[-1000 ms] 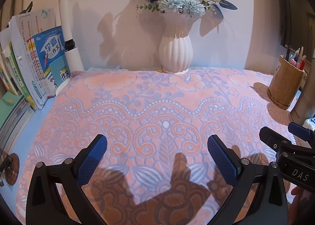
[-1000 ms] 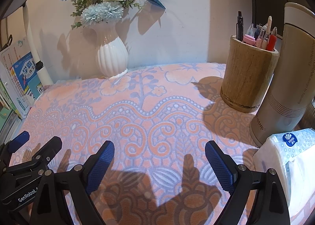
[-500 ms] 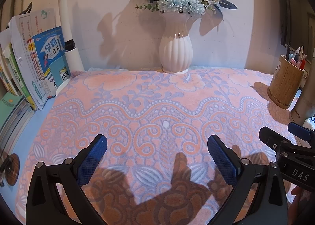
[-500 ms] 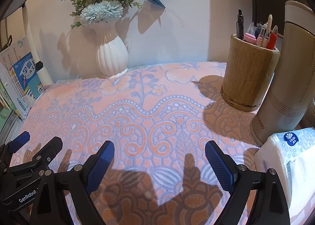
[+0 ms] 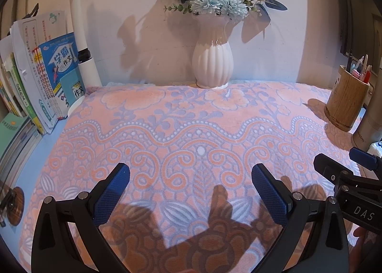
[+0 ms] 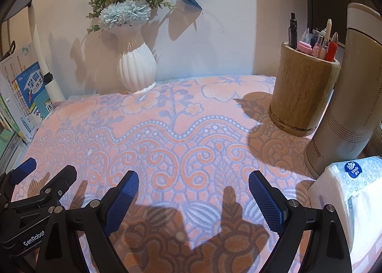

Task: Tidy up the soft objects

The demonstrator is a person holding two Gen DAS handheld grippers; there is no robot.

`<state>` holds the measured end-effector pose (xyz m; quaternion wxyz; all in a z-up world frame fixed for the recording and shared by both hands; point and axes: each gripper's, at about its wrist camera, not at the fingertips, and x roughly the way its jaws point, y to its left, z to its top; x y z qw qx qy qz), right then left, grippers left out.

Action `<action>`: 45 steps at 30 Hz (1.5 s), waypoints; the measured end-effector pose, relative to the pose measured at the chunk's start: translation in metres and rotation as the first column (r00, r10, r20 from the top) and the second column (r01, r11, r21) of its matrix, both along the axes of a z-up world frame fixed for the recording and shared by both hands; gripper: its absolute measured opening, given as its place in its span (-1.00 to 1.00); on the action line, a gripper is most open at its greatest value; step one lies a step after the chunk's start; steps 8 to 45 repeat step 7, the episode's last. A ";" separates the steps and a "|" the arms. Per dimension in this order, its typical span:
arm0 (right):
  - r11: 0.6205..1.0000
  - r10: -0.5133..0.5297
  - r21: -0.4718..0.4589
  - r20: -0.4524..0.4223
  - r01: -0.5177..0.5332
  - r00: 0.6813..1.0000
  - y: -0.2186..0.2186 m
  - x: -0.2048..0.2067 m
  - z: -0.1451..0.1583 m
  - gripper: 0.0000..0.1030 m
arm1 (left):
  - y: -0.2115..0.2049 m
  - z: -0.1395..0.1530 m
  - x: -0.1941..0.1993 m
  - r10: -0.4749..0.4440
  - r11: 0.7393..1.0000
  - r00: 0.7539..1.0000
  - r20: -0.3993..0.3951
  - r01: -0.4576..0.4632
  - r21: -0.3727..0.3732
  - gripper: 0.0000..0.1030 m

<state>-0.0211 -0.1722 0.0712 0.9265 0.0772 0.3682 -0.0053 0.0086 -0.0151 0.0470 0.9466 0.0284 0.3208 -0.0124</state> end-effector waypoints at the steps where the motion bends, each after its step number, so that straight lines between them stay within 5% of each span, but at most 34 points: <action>1: 1.000 -0.001 0.000 0.000 0.001 1.000 0.000 0.001 0.000 0.80 | 0.000 0.000 0.000 0.001 1.000 1.000 0.000 -0.001 0.000 0.98; 45: 1.000 -0.002 0.002 0.000 0.002 1.000 0.000 0.000 0.000 0.80 | 0.004 0.002 -0.003 0.010 1.000 0.999 0.032 -0.010 -0.004 0.98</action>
